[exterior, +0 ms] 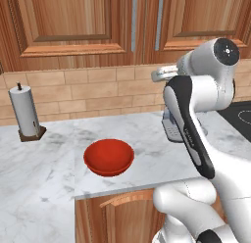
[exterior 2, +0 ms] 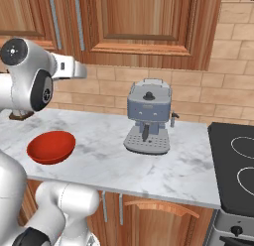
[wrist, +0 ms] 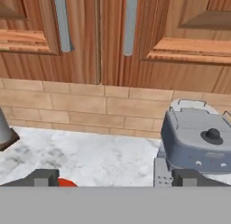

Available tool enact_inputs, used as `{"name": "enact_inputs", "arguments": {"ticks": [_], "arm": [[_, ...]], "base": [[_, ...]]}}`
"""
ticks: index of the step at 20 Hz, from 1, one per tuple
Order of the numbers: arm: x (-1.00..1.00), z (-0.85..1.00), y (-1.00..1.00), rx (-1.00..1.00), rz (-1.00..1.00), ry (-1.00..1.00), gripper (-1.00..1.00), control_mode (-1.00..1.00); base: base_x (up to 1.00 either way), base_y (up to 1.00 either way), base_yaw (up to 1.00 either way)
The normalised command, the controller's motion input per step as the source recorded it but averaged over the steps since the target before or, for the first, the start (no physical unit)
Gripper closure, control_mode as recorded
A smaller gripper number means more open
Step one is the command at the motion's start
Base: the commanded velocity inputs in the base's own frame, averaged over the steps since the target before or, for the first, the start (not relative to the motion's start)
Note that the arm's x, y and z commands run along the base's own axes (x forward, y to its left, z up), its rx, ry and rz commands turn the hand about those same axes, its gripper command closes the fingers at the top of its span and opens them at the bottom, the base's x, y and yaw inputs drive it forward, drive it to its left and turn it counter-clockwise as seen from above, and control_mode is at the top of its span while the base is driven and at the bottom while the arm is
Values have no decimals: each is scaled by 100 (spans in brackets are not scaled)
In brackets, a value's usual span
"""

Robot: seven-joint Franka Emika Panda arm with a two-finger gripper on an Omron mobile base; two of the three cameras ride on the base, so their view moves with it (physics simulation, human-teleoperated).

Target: Open the cabinet. Pick the banana and pear from the cabinet and place them into the bowl. Then close the cabinet.

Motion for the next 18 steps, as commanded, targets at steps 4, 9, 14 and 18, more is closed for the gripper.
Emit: {"name": "enact_inputs", "arguments": {"ticks": [4,9,14,18], "arm": [[0,49,0,0,-9,-11,-100,-100],[0,46,0,0,-8,-8,-100,-100],[3,40,0,0,-2,-9,-100,-100],[18,34,0,0,0,-9,-100,-100]], "base": [[0,0,0],[0,0,0],[0,0,0],[0,0,0]]}}
